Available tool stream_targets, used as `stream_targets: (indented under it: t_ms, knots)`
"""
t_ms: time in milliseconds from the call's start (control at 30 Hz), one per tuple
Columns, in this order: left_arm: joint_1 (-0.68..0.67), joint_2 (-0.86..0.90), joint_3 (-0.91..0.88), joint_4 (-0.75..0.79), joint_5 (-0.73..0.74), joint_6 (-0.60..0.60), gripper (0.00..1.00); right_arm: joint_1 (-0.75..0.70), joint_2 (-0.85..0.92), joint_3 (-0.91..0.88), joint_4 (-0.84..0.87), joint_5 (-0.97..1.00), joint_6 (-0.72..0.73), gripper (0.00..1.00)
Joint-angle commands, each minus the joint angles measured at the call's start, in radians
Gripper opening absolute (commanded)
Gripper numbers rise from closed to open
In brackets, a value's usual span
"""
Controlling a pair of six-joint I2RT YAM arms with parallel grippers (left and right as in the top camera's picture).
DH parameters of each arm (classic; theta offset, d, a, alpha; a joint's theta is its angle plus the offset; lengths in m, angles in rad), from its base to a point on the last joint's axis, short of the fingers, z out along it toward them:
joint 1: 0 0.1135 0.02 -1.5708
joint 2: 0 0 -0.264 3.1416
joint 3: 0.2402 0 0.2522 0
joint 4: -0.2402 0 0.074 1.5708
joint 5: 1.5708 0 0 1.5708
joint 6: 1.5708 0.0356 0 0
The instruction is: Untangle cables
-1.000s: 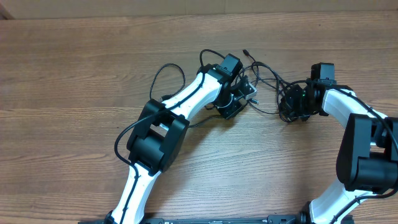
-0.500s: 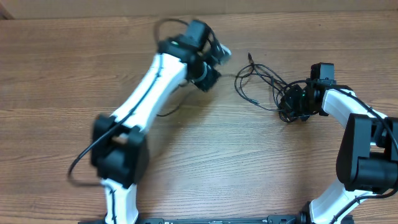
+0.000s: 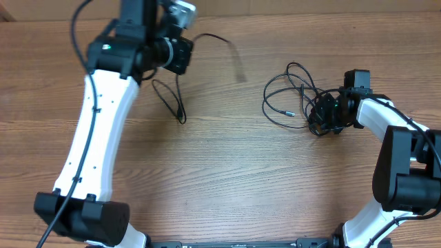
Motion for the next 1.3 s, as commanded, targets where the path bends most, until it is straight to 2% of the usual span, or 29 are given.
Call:
stream_targets:
  t_ms: [0, 200, 367, 600, 867, 1233, 1267]
  knots:
    - [0.048, -0.023, 0.017, -0.009, -0.011, -0.063, 0.04, 0.010, 0.034, -0.036, -0.013, 0.081, -0.005, 0.04]
    - [0.126, -0.009, 0.014, -0.049, -0.088, -0.133, 0.04, 0.010, 0.034, -0.036, -0.013, 0.081, -0.005, 0.04]
    - [0.154, 0.029, 0.013, -0.109, -0.230, -0.138, 0.04, 0.010, 0.034, -0.036, -0.013, 0.081, -0.005, 0.04]
    - [0.187, 0.145, 0.013, -0.132, -0.431, -0.210, 0.04, 0.010, 0.034, -0.036, -0.013, 0.081, -0.005, 0.04]
    - [0.308, 0.308, 0.013, -0.134, -0.440, -0.253, 0.04, 0.010, 0.034, -0.036, -0.013, 0.081, -0.005, 0.04]
    - [0.504, 0.459, 0.013, -0.215, -0.416, -0.309, 0.04, 0.010, 0.034, -0.036, -0.013, 0.081, -0.005, 0.04]
    - [0.528, 0.466, 0.013, -0.214, -0.400, -0.312, 0.17, 0.010, 0.034, -0.036, -0.013, 0.081, -0.005, 0.04]
